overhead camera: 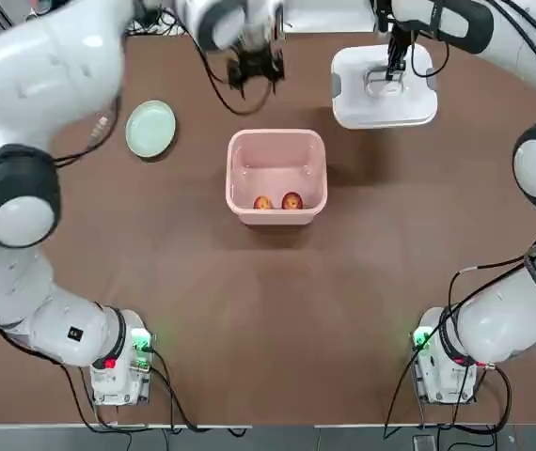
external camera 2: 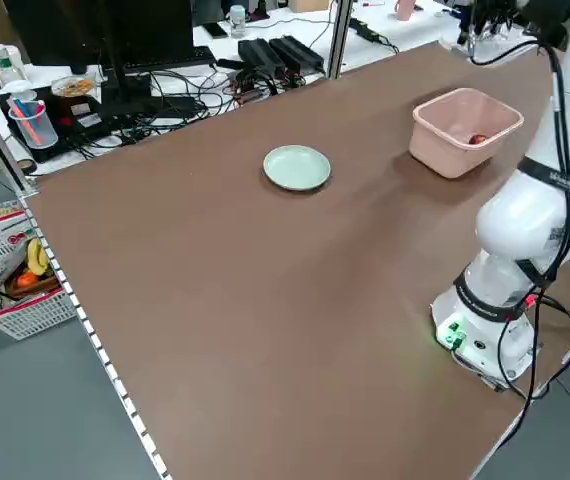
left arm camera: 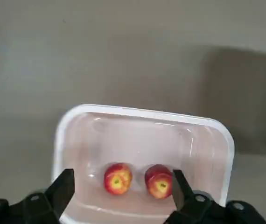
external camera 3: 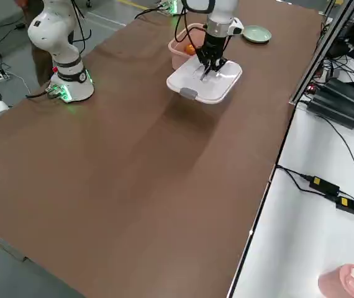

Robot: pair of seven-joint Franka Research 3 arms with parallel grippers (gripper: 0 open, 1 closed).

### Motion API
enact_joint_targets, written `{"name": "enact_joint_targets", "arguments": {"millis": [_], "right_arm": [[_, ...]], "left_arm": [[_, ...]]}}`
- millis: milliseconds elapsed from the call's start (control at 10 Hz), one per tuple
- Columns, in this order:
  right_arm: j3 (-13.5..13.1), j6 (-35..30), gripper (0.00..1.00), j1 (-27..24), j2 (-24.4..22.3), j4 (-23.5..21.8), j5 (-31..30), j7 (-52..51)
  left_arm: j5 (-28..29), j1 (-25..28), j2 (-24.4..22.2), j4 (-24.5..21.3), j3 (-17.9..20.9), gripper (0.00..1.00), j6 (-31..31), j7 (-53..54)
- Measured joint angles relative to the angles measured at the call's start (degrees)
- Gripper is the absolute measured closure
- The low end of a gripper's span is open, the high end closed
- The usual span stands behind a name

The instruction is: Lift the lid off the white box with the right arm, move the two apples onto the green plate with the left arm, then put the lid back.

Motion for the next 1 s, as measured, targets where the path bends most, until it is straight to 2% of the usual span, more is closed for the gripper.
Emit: {"name": "enact_joint_targets", "arguments": {"millis": [100,300,500,800,1000], "right_arm": [[0.1,0.0,0.93,0.0,0.1,0.0,0.0,-0.4],[0.4,0.0,0.93,0.0,0.4,-0.1,0.0,-1.4],[0.4,0.0,0.93,-0.1,0.6,-0.1,0.0,-2.4],[0.4,-0.5,0.93,-0.1,0.8,-0.2,0.0,-2.7],[0.4,-1.1,0.93,-0.3,0.8,-0.2,0.0,-2.7]], "left_arm": [[1.1,-1.6,3.0,-1.4,0.0,0.08,4.5,-1.6],[2.9,-3.8,5.1,-5.8,-0.1,0.08,12.7,-3.0],[5.4,-6.3,5.6,-10.1,-0.1,0.11,15.8,-5.3],[16.2,-8.7,11.5,-12.1,0.0,0.1,19.6,-14.0],[20.1,-8.6,16.2,-12.2,0.1,0.09,24.0,-15.9]]}}
